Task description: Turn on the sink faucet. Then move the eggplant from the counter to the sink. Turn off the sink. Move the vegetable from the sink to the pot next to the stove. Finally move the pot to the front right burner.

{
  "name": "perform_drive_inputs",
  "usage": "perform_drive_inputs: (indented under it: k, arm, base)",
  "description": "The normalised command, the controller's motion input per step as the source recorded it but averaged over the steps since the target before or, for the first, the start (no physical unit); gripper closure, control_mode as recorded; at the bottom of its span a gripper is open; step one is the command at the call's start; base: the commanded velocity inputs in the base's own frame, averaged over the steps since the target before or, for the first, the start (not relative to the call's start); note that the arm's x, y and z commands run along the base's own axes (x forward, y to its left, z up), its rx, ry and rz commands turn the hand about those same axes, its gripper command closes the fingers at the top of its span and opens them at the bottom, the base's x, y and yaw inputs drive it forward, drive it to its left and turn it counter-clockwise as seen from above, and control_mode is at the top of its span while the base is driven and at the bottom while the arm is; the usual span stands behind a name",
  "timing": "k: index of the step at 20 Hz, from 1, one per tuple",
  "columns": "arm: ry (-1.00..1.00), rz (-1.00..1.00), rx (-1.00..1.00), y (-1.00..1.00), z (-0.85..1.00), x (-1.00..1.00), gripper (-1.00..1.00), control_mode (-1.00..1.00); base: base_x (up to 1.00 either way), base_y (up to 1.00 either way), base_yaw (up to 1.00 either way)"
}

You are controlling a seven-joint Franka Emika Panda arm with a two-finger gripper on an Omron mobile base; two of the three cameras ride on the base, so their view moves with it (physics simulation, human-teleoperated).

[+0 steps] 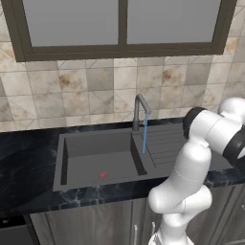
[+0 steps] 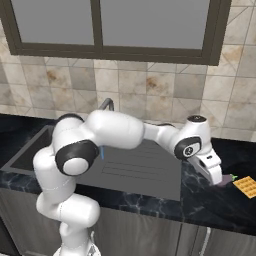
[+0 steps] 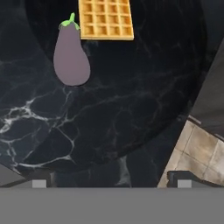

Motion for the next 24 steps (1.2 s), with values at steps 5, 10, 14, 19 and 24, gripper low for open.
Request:
perform_drive_inputs:
  k: [5, 10, 14, 19, 24]
  arm:
    - [0.00, 0.06, 0.00, -0.17, -0.08, 0.14, -1.00, -1.00]
    - [0.00, 0.10, 0.01, -0.12, -0.06, 0.22, -1.00, -1.00]
    - [0.00, 0.11, 0.01, -0.20, -0.06, 0.20, -1.00, -1.00]
    - [0.00, 0.10, 0.00, -0.23, -0.16, 0.14, -1.00, -1.00]
    - [0.00, 0.06, 0.00, -0.14, -0.18, 0.13, -1.00, -1.00]
  base:
    - [0.00, 0.00, 0.00]
    - [0.00, 0.00, 0.00]
    - [0.00, 0.00, 0.00]
    - [0.00, 0.00, 0.00]
    - [0.00, 0.00, 0.00]
